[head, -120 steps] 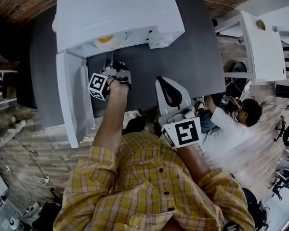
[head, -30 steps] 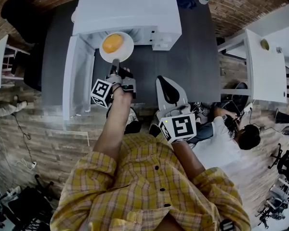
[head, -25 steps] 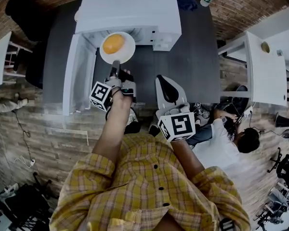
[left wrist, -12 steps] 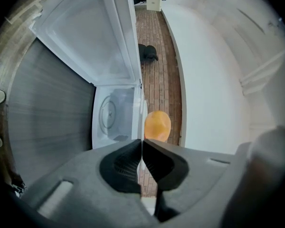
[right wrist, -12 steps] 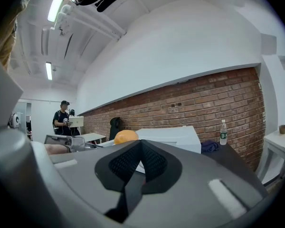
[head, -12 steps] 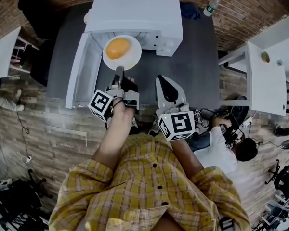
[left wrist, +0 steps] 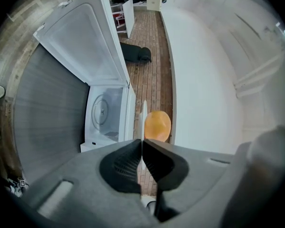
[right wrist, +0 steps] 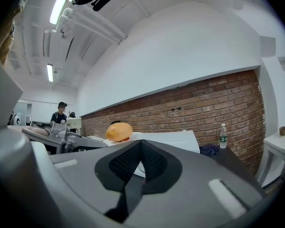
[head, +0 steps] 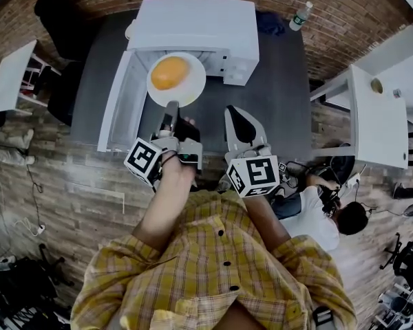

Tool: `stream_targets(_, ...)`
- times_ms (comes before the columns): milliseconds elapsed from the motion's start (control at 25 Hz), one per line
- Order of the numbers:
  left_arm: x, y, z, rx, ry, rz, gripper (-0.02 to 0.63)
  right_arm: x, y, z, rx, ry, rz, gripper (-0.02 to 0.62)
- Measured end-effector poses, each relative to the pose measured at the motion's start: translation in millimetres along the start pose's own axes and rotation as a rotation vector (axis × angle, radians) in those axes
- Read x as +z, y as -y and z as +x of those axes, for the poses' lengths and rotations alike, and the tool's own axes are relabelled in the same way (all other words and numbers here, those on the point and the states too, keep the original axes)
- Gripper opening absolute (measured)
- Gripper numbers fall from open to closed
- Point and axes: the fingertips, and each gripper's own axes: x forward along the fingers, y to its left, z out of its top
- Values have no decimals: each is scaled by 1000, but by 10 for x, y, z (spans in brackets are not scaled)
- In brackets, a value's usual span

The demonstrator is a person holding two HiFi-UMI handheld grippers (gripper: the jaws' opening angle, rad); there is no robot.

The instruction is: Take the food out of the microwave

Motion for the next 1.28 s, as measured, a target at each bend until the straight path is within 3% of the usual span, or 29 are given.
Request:
stream_targets(800,-96,384,-112,-57,-9,19,8,165,-12,130,23,23,-18,5)
stream_targets(1280,-111,399,-58,-65,-20,38,8,190,37,172,15,31,-22,5)
